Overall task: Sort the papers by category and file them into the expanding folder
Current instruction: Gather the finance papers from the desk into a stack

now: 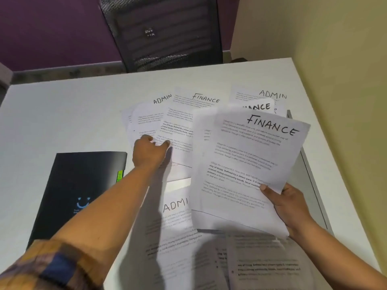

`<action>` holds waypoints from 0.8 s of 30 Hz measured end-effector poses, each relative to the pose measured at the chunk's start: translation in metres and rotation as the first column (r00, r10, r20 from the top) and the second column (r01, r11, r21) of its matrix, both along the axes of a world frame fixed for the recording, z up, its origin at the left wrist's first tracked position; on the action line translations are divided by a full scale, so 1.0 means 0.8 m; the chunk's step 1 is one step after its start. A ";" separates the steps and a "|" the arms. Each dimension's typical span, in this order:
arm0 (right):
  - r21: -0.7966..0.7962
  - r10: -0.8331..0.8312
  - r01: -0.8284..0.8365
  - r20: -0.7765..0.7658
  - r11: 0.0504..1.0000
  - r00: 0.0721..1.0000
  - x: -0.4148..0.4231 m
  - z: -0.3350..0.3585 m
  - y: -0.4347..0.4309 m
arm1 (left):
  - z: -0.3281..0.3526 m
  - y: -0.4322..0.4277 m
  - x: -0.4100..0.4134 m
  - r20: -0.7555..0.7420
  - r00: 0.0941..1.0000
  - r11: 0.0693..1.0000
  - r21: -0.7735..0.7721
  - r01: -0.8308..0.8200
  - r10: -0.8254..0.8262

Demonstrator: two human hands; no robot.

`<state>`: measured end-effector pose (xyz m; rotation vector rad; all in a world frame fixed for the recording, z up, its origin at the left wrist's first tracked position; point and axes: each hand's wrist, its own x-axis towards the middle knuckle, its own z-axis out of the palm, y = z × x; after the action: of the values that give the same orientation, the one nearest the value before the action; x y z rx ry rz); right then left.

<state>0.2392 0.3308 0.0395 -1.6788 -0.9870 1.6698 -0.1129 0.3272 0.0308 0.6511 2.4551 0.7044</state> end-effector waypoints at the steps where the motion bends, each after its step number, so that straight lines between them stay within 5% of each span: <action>1: 0.004 -0.008 0.008 0.011 1.000 1.000 0.000 -0.003 0.003 | -0.007 0.006 -0.005 -0.011 1.000 0.999 -0.038 0.009 -0.009; 7: 0.000 -0.032 0.032 0.024 0.999 0.999 0.001 -0.011 0.009 | -0.031 0.030 -0.015 -0.080 0.984 0.953 -0.273 0.129 -0.156; 18: -0.012 -0.019 0.019 0.051 1.000 0.999 0.005 -0.026 0.009 | -0.008 0.052 -0.024 0.346 0.931 0.993 -0.050 -0.105 0.116; 24: -0.033 -0.023 0.023 0.017 0.999 1.000 0.015 -0.016 0.001 | 0.043 0.014 -0.047 0.350 0.934 0.948 0.268 -0.172 0.070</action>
<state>0.2512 0.3320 0.0266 -1.7217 -0.9490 1.6682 -0.1507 0.3381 0.0648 0.4396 2.1036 1.1477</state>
